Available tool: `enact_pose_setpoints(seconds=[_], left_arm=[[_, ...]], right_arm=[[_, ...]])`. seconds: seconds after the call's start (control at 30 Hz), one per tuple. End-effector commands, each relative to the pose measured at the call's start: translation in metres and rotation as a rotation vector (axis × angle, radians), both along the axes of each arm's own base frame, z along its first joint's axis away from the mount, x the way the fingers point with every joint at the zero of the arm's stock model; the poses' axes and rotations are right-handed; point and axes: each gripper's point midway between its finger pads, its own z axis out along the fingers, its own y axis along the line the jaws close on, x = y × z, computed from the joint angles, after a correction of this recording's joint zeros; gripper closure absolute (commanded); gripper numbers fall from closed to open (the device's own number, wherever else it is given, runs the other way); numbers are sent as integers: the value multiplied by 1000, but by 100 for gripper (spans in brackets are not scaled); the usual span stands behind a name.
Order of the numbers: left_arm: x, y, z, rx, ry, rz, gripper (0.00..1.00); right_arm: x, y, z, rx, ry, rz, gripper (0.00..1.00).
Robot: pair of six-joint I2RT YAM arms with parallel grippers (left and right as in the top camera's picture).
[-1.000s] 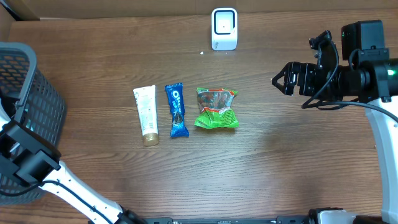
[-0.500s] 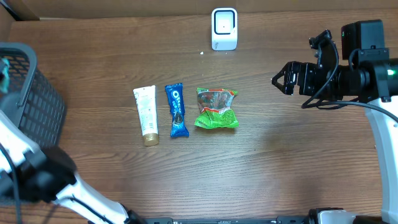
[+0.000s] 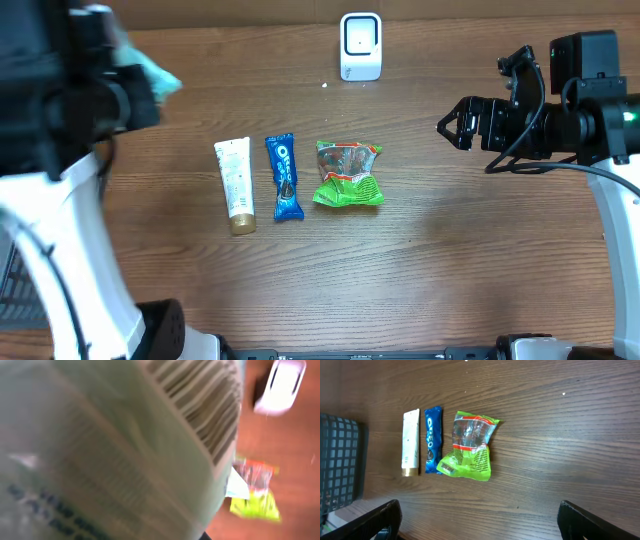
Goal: Scan the item barcode
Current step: 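Carry the wipes pack right of the green bag and release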
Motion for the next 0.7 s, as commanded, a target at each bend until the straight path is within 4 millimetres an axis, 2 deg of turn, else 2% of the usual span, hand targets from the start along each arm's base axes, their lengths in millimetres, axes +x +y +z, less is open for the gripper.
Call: enact_pose_setpoints(seconds=[0.0, 0.1, 0.2, 0.27, 0.37, 0.47, 0.53, 0.6, 0.67], left_arm=[[0, -13, -47, 31, 159, 42, 96], [-1, -34, -94, 15, 284, 20, 96], [9, -63, -135, -33, 324, -50, 96], [21, -103, -163, -103, 302, -203, 96], [30, -165, -185, -202, 239, -412, 96], [35, -241, -206, -260, 170, -562, 96], [37, -271, -219, -270, 164, -606, 96], [37, -306, -242, -283, 172, -646, 96], [33, -325, -261, -290, 196, -654, 96]], right_arm=[[4, 0, 7, -9, -32, 2, 0], [5, -3, 6, -23, -35, -6, 0], [6, -6, 5, -39, -34, -15, 0], [6, -8, 4, -52, -31, -22, 0], [7, -9, 4, -55, -36, -26, 2], [11, -24, 5, -55, -40, -72, 4], [13, -35, 5, -56, -38, -105, 4], [14, -55, 4, -57, -26, -162, 5], [14, -69, 3, -57, -17, -204, 5]])
